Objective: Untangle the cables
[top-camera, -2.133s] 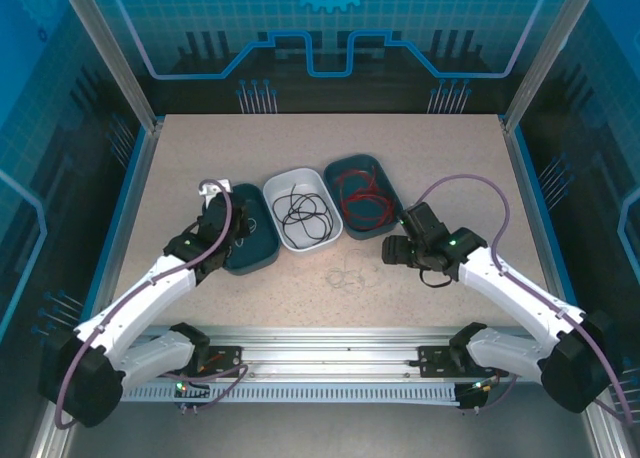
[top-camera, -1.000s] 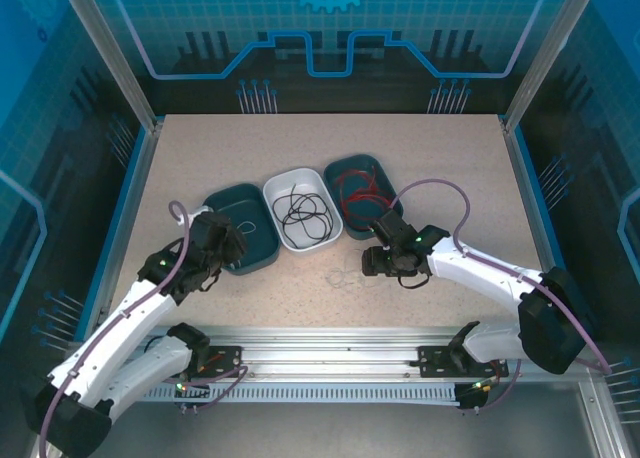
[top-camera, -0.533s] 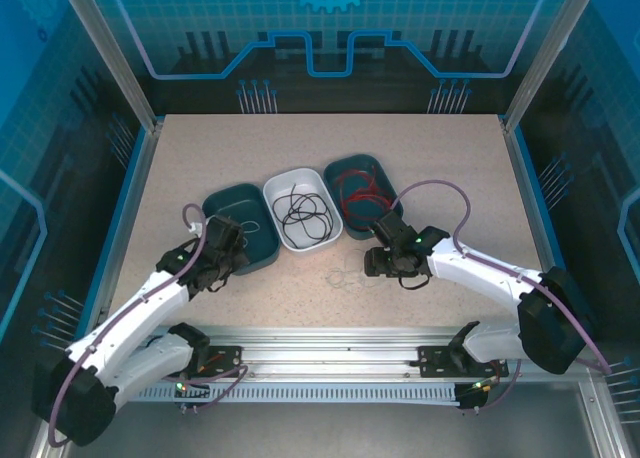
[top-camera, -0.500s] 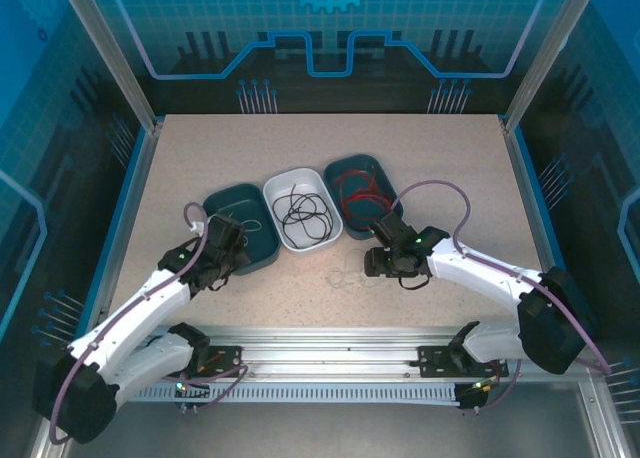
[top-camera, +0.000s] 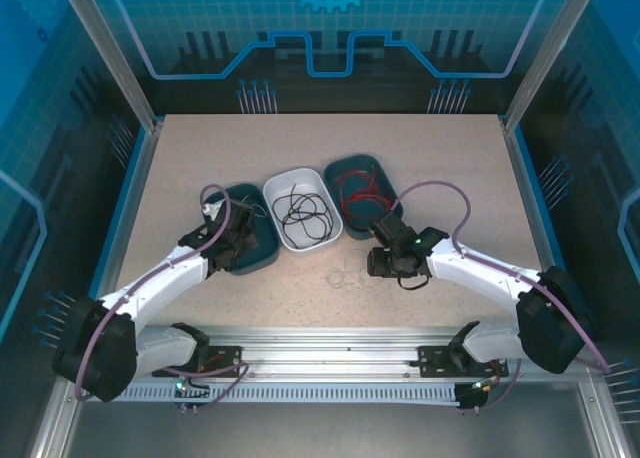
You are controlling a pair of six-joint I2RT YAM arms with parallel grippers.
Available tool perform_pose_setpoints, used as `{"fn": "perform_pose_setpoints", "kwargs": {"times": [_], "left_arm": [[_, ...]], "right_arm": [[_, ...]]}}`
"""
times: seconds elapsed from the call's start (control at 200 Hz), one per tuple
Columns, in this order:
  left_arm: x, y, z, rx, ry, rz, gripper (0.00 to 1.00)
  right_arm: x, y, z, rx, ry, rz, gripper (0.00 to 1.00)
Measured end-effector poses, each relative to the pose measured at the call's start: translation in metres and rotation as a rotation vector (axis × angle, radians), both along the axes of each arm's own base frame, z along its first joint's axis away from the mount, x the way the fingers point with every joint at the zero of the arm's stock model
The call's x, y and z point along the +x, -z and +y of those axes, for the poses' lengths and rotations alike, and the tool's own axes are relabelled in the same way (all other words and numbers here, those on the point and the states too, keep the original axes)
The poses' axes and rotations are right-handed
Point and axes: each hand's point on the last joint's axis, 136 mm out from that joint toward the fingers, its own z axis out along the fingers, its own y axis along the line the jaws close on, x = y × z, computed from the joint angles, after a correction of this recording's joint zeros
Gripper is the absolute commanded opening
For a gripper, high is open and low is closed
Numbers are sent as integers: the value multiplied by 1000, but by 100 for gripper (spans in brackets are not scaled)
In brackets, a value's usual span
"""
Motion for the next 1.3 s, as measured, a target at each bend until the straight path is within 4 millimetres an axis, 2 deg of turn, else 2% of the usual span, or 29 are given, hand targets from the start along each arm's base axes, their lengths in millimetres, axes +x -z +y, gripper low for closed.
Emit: {"fn": "perform_pose_setpoints", "kwargs": {"times": [0.155,0.35,0.42,0.575,0.645,0.76,0.911,1.006,1.101,1.301], "left_arm": [[-6,-16,3,-4,7,-33,62],[-19,-49,8,-27,12,-102,75],[-21,-61,9,-38,13,-129,82],[-22,-72,7,-53,24,-150,95],[-22,-74,4,-58,42,-147,97],[-21,-74,-1,-70,67,-139,98],[-23,-75,-12,-61,123,-136,99],[-24,-77,-27,-52,192,-151,99],[-26,-80,-46,-40,275,-168,99],[-24,-84,-83,-42,411,-214,99]], "right_arm": [[-2,4,0,3,9,8,42],[-8,15,-2,0,23,43,39],[-11,19,-2,7,25,56,34],[-16,36,4,24,27,98,29],[-16,42,7,28,26,113,22],[-14,47,9,27,32,116,5],[-12,46,8,20,37,103,1],[-10,37,2,1,41,68,0],[-9,18,-7,-16,33,9,0],[-6,-50,-9,-11,-59,-180,0]]}}
